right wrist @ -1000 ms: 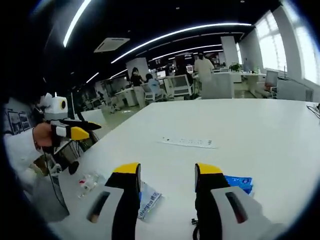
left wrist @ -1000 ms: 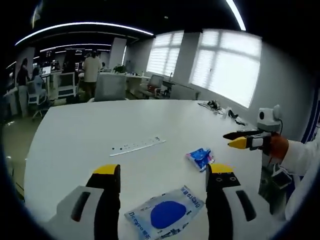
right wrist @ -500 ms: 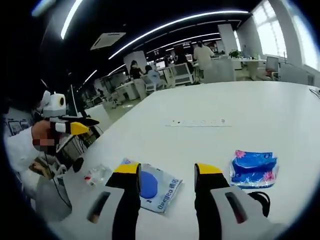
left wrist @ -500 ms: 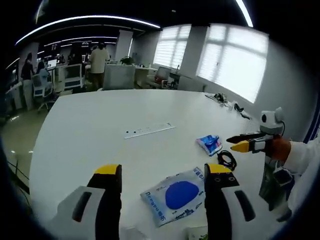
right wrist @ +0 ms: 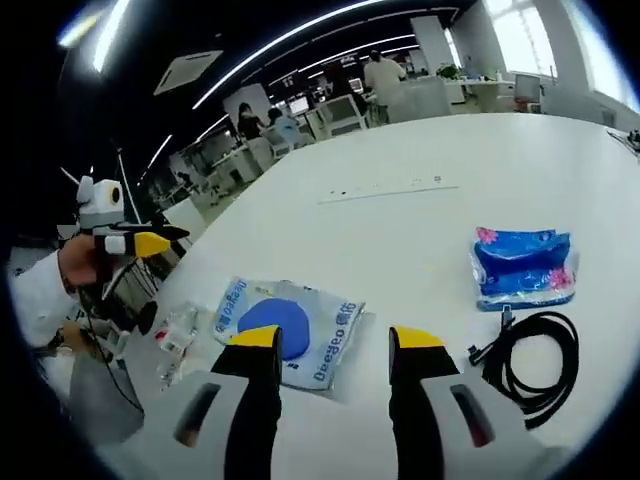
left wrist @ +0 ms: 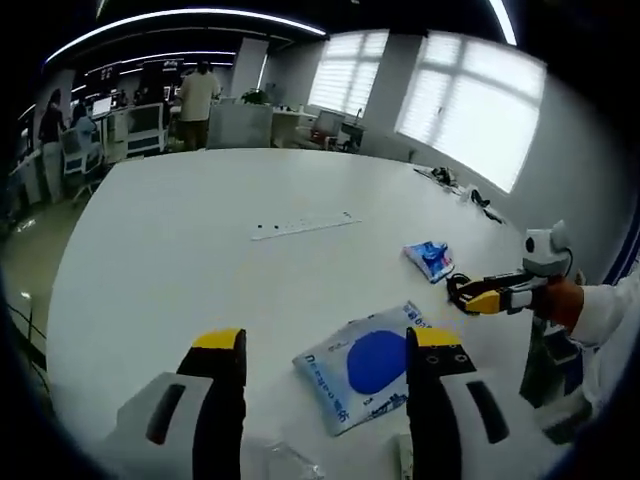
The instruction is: Arrange the tabletop items into an orderly group along one side of the table until the central work area is clear of visible clutter.
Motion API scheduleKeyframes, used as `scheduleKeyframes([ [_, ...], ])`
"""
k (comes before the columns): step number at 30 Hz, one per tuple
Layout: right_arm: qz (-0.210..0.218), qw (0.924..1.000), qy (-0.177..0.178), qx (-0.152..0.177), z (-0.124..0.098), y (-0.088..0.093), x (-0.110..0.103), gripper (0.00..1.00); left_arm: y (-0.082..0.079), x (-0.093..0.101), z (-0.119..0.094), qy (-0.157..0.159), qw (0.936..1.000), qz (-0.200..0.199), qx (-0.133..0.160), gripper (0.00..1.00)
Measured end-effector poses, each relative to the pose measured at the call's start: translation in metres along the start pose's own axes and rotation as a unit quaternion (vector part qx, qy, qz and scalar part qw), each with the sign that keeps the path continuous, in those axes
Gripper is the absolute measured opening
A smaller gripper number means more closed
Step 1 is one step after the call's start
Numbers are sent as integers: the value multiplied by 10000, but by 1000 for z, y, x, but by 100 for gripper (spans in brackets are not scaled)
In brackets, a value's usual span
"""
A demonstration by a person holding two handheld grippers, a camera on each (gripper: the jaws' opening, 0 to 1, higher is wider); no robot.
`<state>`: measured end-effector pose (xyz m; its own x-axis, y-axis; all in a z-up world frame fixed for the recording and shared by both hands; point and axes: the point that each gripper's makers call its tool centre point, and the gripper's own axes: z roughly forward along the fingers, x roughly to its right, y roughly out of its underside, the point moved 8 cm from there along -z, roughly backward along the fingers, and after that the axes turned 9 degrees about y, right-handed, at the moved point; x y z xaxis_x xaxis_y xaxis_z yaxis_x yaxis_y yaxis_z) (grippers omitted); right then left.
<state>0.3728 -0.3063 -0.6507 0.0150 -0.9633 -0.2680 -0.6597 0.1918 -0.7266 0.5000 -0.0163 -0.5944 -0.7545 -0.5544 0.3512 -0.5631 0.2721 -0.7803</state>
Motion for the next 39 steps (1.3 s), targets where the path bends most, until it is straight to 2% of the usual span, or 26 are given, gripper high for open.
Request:
scheduleKeyframes([
  [3,163,9998,-21,-119,6,10,-2,40,8,-6,4,4,9999,-39,-114,64],
  [14,281,9985,-81,-461,24,34,-9,34,27,-19,21,18,9986,-237,-481,55],
  [19,344,9981,-67,-497,26,37,-10,30,35,-22,31,31,9976,-295,-624,52],
  [34,510,9965,-86,-652,34,48,-11,20,53,-27,60,188,9928,-439,-1098,32],
  [39,545,9960,-136,-690,36,50,-11,11,61,-28,67,227,9902,-441,-1302,24],
])
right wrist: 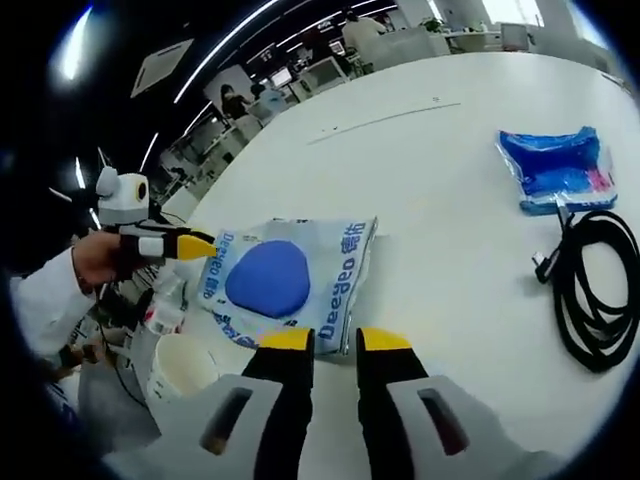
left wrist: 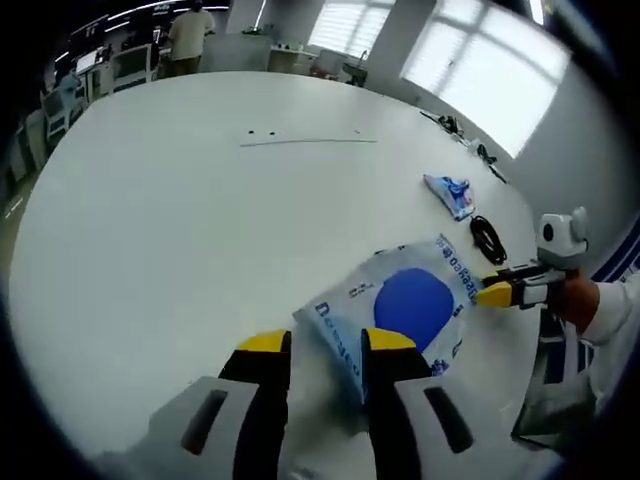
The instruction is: Arrange the tabletop items into an orderly group along one side of the table until the central work area is clear of visible clutter.
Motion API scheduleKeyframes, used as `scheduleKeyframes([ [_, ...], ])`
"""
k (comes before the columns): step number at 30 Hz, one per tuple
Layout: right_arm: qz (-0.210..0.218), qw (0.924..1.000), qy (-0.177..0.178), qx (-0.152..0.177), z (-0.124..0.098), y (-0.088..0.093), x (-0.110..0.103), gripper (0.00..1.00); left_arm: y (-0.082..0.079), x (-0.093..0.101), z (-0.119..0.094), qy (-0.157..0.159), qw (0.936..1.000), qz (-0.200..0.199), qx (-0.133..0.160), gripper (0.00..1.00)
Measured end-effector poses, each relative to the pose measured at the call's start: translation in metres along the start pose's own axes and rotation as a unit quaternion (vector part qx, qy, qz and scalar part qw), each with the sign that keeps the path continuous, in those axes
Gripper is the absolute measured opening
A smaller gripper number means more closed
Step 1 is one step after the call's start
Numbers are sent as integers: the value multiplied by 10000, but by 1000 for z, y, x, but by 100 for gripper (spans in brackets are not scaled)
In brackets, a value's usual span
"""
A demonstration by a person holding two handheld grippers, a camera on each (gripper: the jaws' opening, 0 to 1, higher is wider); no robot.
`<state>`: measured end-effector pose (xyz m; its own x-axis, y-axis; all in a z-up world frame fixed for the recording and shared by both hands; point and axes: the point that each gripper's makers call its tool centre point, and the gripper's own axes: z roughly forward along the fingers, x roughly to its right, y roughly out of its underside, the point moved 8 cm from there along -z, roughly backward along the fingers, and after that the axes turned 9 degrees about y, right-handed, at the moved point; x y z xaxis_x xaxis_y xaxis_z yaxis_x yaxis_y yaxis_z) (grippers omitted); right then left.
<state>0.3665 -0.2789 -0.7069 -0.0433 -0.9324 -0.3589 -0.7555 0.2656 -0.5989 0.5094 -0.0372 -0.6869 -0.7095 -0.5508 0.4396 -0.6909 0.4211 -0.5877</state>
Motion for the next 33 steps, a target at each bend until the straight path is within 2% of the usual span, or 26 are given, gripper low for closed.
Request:
scheduleKeyframes([
  [3,23,10000,-3,-12,1,1,0,8,2,0,4,26,10000,-16,-66,21],
  [7,18,10000,-21,-8,2,1,0,4,4,-1,7,64,9999,21,-156,10],
  [16,27,10000,-56,13,2,-2,-1,0,5,0,10,111,9996,-83,-247,4],
  [25,85,9998,-112,124,-6,-10,0,0,-1,8,8,161,9998,-100,-106,0],
  [33,56,9992,-134,370,-21,-27,2,0,-14,18,2,190,9997,-74,120,0],
])
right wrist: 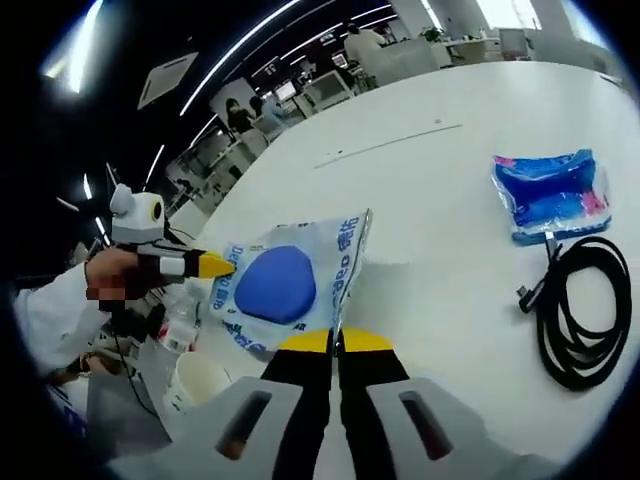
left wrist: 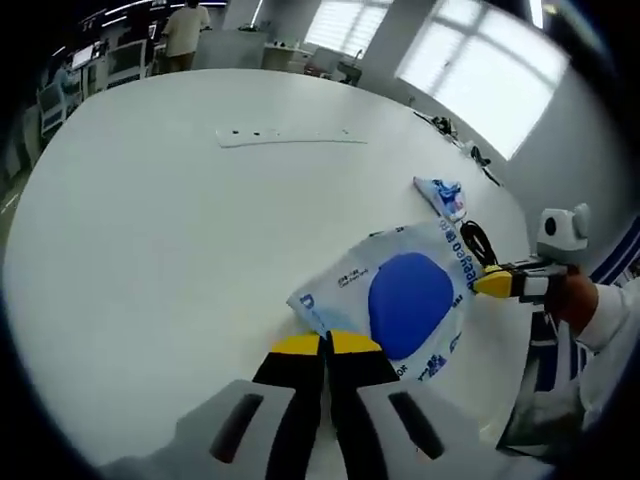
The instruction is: Arrange the tabletop items into an orderly group along one side of the table until the central work area is clear of visible clutter.
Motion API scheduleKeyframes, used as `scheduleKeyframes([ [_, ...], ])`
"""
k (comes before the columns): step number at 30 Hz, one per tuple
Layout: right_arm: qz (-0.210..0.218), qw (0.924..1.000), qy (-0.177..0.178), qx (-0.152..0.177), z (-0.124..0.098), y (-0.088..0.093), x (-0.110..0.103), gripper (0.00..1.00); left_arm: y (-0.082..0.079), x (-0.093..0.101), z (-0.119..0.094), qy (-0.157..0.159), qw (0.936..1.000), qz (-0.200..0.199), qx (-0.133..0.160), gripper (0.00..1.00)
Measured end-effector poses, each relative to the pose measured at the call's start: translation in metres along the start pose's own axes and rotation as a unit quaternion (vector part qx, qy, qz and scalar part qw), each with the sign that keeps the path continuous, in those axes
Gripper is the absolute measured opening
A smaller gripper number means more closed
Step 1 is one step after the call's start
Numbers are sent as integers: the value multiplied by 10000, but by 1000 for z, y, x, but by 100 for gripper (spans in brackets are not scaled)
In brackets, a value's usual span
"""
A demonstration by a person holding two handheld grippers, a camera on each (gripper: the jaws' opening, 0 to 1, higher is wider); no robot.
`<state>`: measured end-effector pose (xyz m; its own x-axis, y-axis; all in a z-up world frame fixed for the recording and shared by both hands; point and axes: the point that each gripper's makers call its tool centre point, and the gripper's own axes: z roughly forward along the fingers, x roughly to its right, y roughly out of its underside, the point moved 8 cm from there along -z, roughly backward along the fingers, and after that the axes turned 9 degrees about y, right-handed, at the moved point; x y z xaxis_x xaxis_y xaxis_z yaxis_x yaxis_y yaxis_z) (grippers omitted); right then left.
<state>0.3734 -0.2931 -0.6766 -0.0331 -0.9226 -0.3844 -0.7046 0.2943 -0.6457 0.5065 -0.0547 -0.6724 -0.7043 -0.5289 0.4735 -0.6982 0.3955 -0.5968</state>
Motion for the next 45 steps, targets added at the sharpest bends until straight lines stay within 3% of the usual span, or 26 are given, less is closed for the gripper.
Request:
scheduleKeyframes([
  [19,-63,9979,14,645,-27,-51,13,0,-57,35,-9,4,9980,316,547,0],
  [31,-20,9950,151,986,-28,-83,32,0,-97,44,4,88,9958,518,755,0],
  [38,42,9942,287,1031,-19,-92,45,0,-105,39,19,120,9960,558,688,0],
  [45,108,9949,499,874,-5,-88,59,0,-102,31,41,164,9974,438,541,0],
])
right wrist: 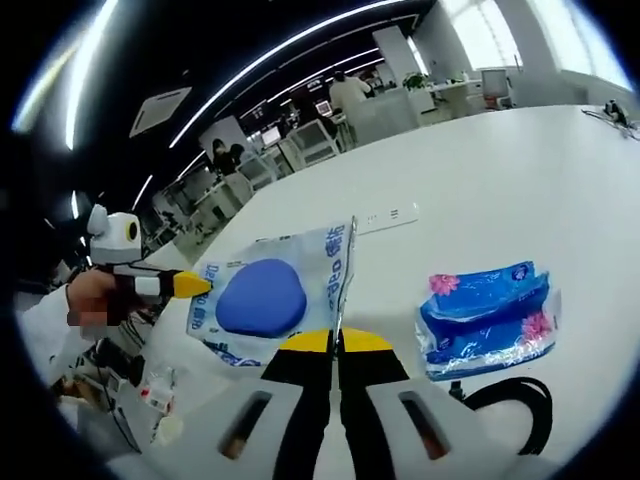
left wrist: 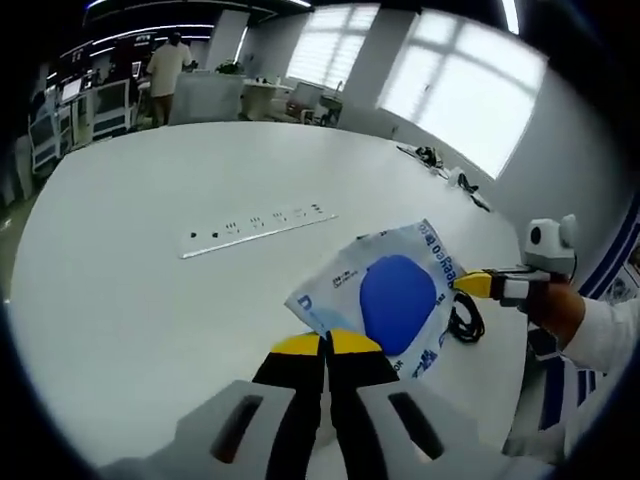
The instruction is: Arrange the tabletop items into an orderly group along one side of the table until the central work area is clear of visible clutter.
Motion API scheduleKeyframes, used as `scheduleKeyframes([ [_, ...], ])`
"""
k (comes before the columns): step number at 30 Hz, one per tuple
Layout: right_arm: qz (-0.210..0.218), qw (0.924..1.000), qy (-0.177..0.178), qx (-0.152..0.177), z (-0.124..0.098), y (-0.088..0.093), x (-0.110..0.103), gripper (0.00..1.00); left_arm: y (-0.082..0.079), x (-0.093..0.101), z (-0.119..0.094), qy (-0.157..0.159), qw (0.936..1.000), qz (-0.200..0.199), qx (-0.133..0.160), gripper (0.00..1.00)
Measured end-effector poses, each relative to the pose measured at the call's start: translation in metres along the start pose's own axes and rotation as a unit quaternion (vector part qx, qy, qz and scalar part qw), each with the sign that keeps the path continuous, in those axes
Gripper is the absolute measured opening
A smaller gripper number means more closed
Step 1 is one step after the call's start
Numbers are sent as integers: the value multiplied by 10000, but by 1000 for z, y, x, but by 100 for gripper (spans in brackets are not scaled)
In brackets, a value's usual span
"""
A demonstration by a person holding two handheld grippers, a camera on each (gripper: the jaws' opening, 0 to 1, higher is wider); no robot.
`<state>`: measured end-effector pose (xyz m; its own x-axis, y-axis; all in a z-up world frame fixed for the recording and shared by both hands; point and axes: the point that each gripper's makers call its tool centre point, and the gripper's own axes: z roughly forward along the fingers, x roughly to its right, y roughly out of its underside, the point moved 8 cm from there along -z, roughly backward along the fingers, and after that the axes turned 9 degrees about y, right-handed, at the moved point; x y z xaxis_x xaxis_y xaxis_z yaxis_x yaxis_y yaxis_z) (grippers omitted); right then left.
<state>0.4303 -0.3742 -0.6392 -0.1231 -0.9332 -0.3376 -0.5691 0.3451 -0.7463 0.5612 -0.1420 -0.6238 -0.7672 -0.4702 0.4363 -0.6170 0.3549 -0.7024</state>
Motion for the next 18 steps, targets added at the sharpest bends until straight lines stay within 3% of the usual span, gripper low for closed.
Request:
scheduleKeyframes([
  [18,154,9986,311,-410,31,27,23,0,22,-20,39,87,9988,-371,-314,0],
])
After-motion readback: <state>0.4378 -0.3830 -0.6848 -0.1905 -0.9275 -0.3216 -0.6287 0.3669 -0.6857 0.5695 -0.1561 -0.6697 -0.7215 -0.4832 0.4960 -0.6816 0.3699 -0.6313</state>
